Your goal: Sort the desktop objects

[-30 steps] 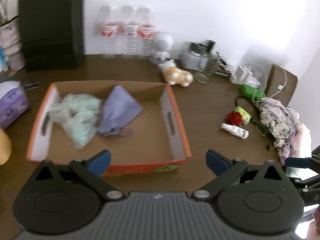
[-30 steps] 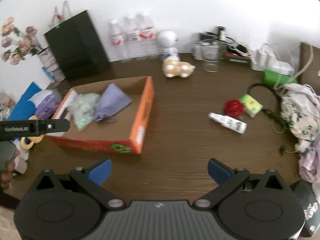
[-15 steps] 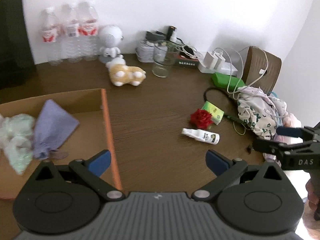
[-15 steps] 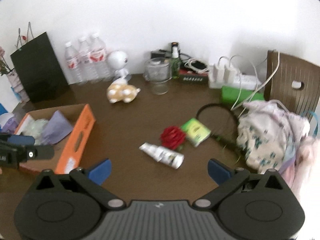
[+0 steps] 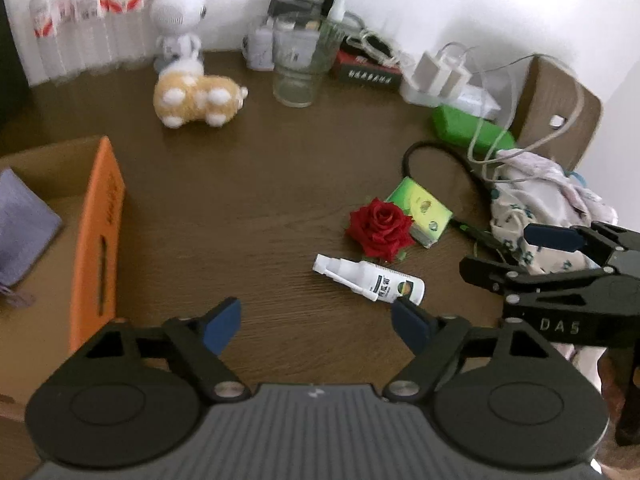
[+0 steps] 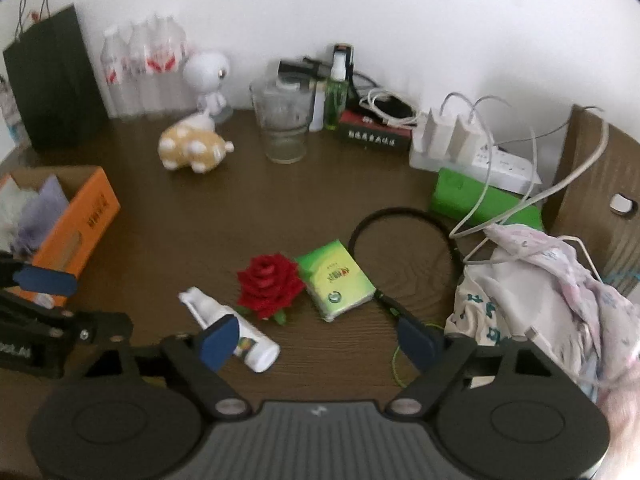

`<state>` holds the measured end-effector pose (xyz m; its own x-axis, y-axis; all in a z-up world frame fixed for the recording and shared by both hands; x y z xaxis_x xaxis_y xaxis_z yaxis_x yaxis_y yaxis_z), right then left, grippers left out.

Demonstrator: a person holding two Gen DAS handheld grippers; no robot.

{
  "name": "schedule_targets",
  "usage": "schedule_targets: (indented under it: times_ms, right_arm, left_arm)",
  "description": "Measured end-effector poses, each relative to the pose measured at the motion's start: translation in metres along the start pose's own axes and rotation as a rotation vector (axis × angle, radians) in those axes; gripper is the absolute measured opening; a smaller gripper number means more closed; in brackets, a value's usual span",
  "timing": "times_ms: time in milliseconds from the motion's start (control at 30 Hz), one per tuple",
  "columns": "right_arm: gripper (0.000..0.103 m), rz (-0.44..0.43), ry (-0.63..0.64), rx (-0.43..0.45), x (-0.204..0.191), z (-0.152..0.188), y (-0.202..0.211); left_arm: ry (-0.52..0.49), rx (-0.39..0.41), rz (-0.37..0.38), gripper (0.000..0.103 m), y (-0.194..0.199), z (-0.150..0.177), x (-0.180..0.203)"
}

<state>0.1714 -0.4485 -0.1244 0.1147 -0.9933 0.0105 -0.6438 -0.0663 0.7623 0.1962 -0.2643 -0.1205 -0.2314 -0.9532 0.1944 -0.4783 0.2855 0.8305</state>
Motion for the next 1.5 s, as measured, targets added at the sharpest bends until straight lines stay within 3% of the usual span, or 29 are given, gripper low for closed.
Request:
schedule_targets:
  times_ms: [100,533,633,833,1100,1133,1167,1300,1333,1500]
  right_arm:
    - [0.078,-0.024,0.038,-0.03,0.005,0.0,-0.018]
    - [0.066,-0.078,0.157,-0.075,0.015,-0.011,-0.076]
    - [0.065,-0.081,0.183,-0.079,0.015,-0.012,-0.087]
    - [0.054,-0.096,0.218,-0.086,0.015,-0.014,-0.104]
    - [0.047,-0.091,0.244,-0.056,0.011,-0.013,-0.101]
    - [0.046,-0.085,0.25,-0.055,0.009,-0.012,-0.1]
    - [0.046,-0.081,0.255,-0.053,0.008,-0.011,-0.099]
    - [0.046,-0.072,0.255,-0.045,0.005,-0.011,-0.094]
    - [0.046,-0.07,0.255,-0.043,0.004,-0.011,-0.092]
    - [0.046,-0.06,0.253,-0.036,0.0,-0.009,-0.085]
  left_arm:
    - [0.045,-0.03,-0.019,0.071,-0.018,-0.003,0.001]
    - [0.131,-0.092,-0.028,0.065,-0.069,-0.016,0.014]
    - [0.133,-0.098,-0.034,0.063,-0.077,-0.019,0.017]
    - [0.113,-0.097,-0.046,0.062,-0.087,-0.021,0.023]
    - [0.067,-0.106,-0.068,0.049,-0.093,-0.018,0.025]
    - [0.062,-0.106,-0.068,0.047,-0.093,-0.017,0.024]
    - [0.054,-0.105,-0.07,0.035,-0.092,-0.016,0.024]
    - [0.028,-0.103,-0.063,0.024,-0.089,-0.013,0.025]
    - [0.023,-0.101,-0.061,0.01,-0.088,-0.013,0.025]
    - [0.016,-0.098,-0.059,0.007,-0.084,-0.01,0.023]
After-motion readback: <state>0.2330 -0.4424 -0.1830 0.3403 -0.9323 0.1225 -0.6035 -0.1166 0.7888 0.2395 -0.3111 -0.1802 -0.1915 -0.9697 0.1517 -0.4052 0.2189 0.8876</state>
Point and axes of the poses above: each gripper's, at about its wrist camera, not at the fingertips, and y roughly against the way its jaws point, x to its right, z to its underside, the point moved 3 cm from there along -y, roughly the way its jaws point, and after that the axes turned 5 degrees about x, right-handed, at the moved point
